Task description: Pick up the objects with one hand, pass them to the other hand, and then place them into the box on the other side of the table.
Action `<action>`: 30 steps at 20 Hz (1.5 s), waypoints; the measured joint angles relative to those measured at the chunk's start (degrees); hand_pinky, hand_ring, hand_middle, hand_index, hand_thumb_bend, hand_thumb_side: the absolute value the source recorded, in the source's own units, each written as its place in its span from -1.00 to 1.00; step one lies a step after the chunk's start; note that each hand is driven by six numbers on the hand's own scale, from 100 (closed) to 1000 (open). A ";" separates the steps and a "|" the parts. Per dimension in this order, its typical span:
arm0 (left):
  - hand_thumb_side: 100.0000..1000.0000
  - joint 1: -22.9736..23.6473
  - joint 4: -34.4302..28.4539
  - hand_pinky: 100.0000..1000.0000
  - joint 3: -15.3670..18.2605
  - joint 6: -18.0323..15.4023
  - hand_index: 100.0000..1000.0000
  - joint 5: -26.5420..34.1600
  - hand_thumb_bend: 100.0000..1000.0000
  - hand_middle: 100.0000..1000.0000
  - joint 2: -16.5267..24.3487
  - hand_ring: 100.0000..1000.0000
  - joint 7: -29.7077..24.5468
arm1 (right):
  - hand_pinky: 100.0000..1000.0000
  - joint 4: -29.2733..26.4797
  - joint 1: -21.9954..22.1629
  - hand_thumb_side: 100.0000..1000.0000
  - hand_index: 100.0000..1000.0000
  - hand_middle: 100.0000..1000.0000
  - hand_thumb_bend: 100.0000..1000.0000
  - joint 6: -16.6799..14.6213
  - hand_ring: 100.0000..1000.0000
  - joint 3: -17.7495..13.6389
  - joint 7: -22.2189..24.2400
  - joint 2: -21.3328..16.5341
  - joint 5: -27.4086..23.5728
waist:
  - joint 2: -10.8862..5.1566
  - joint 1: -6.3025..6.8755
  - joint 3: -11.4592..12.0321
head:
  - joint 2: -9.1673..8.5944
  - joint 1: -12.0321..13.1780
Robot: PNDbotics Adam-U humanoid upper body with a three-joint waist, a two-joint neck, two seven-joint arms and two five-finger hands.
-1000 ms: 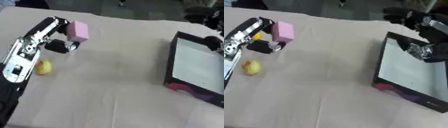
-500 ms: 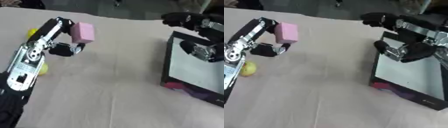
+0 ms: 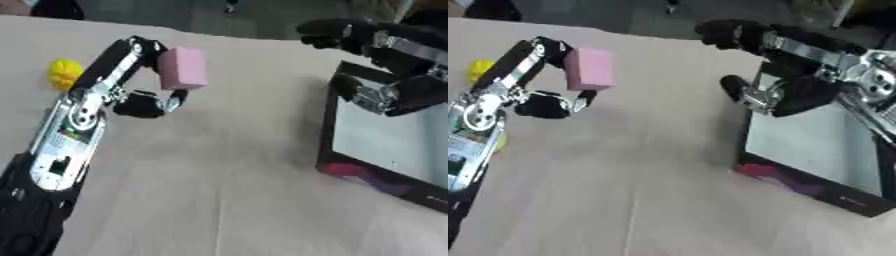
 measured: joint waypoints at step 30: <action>-0.78 -2.07 0.88 0.40 -2.42 -2.22 -0.14 1.74 -1.00 -0.32 -11.12 0.00 1.24 | 0.86 0.00 -6.04 -0.68 0.90 0.90 -0.57 -4.75 1.00 1.06 -5.10 1.49 15.58 | 2.15 -0.06 4.94 | -1.73 -5.23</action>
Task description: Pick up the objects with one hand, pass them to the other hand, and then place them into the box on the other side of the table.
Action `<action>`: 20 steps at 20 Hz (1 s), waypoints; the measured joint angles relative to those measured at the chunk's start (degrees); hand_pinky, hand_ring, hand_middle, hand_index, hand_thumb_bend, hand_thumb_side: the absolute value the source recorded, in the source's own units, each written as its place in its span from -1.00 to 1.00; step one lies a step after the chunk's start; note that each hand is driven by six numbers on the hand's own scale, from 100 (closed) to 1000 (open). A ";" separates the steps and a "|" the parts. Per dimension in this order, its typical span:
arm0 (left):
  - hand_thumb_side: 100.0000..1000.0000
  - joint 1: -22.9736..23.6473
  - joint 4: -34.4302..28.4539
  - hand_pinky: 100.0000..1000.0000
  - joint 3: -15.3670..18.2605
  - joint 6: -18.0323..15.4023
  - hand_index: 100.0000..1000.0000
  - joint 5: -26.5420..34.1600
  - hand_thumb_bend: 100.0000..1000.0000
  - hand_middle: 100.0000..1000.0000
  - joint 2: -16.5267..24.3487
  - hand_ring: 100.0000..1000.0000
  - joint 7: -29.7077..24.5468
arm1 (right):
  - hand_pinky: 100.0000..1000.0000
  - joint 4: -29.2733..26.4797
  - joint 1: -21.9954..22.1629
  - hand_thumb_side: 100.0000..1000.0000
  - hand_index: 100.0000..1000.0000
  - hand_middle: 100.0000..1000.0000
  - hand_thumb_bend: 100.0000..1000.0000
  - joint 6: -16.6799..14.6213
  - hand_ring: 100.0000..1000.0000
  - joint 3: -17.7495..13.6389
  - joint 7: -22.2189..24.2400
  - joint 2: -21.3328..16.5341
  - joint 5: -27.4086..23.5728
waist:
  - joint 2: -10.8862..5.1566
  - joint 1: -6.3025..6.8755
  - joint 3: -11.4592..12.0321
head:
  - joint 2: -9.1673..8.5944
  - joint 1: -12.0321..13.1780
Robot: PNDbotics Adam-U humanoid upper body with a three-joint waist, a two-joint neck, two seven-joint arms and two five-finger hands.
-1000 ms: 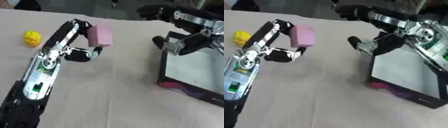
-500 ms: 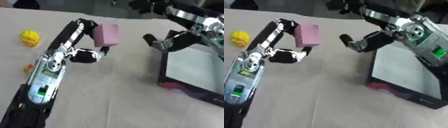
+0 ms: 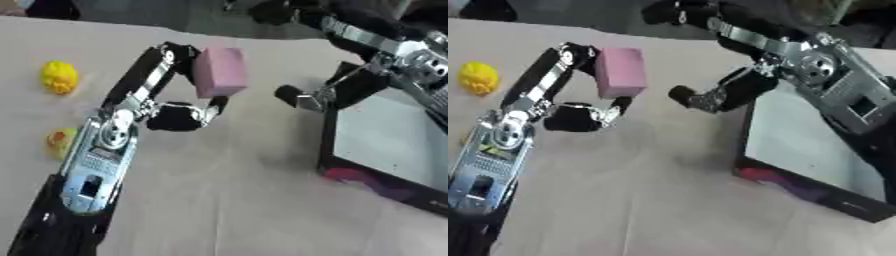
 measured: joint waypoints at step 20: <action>-0.78 -0.17 2.10 0.39 -1.29 -1.00 -0.15 -0.19 -1.00 -0.33 -2.96 0.00 -0.66 | 0.88 0.00 -1.13 -0.62 0.91 0.92 -0.64 0.72 1.00 1.15 1.15 1.67 0.67 | 0.40 -0.04 0.84 | -0.01 -1.57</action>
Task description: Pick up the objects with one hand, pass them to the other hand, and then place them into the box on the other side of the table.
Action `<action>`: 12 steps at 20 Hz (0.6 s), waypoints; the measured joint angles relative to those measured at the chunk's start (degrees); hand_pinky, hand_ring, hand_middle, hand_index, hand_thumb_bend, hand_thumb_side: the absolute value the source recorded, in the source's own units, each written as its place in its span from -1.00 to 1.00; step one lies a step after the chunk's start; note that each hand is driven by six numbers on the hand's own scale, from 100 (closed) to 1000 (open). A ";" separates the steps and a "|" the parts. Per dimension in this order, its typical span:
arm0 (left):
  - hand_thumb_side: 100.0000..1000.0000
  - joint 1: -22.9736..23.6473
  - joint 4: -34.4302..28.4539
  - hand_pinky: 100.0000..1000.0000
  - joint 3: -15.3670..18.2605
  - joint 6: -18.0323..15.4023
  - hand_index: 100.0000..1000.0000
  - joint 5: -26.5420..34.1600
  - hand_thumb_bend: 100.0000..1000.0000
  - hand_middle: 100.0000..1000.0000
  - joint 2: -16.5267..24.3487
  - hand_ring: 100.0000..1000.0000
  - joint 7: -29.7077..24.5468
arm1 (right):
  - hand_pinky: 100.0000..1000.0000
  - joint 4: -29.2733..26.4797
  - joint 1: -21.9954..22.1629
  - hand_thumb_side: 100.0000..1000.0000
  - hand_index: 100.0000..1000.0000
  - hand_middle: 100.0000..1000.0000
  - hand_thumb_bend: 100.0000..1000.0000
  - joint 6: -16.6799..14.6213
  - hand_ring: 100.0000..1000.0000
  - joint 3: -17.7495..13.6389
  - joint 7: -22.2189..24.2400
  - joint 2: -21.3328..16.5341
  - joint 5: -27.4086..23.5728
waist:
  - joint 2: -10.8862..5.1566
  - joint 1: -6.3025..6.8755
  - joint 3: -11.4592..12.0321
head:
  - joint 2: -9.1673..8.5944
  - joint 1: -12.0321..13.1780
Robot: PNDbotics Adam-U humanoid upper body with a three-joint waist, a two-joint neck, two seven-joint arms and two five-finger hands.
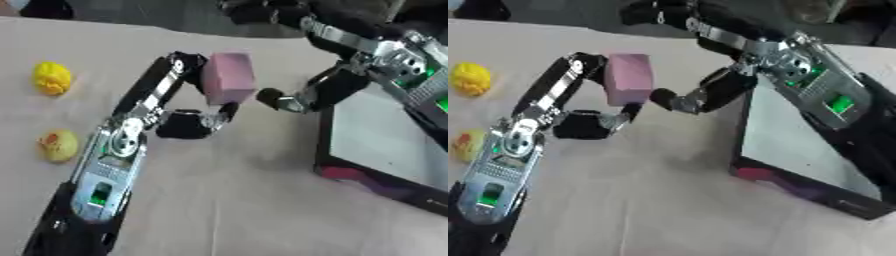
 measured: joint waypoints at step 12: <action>-0.78 -0.37 -0.03 0.39 -0.95 -1.43 -0.15 -0.82 -1.00 -0.33 -0.57 0.00 0.39 | 0.88 0.00 -0.40 -0.41 0.95 0.89 -0.64 3.35 1.00 0.34 2.16 0.97 2.31 | 0.28 -0.44 0.65 | -0.02 -0.81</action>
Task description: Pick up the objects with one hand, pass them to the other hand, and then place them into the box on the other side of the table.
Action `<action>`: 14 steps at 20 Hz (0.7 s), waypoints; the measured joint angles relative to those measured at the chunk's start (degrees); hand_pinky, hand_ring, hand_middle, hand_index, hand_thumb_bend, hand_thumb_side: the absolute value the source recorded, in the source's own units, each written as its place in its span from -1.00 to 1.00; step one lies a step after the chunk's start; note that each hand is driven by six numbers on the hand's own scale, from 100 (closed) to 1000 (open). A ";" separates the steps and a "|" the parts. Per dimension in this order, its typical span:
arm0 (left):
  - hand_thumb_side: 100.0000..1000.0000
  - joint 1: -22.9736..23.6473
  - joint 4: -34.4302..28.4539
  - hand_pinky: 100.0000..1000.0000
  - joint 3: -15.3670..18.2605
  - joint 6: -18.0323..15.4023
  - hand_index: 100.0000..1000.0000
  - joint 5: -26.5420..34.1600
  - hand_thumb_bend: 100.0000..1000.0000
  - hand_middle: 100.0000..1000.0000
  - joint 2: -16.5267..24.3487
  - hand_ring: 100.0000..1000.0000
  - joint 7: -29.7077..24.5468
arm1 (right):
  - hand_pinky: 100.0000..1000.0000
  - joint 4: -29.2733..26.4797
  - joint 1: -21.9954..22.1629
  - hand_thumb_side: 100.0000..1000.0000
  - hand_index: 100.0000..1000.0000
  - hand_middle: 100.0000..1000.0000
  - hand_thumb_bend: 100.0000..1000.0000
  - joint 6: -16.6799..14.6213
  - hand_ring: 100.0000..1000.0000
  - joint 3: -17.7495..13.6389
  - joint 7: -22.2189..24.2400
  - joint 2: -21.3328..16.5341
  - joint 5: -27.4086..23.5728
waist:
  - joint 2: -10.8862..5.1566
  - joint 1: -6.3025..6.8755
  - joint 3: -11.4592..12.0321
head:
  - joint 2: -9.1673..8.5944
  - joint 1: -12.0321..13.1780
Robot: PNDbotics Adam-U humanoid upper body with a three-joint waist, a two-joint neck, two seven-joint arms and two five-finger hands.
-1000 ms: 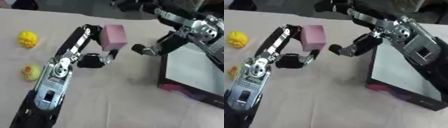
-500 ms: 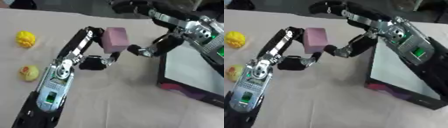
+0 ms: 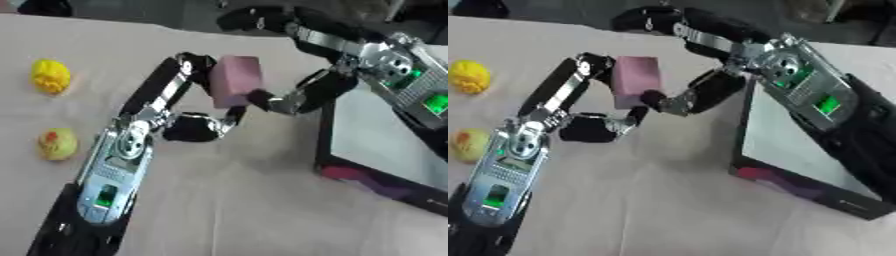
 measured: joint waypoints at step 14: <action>-0.75 -0.01 -0.04 0.40 -0.34 -0.92 -0.16 0.17 -1.00 -0.34 -0.45 0.00 0.38 | 0.87 0.00 0.31 -0.37 0.91 0.82 -0.62 0.79 1.00 0.06 1.99 0.43 3.05 | 0.36 -0.32 0.21 | -0.33 -0.15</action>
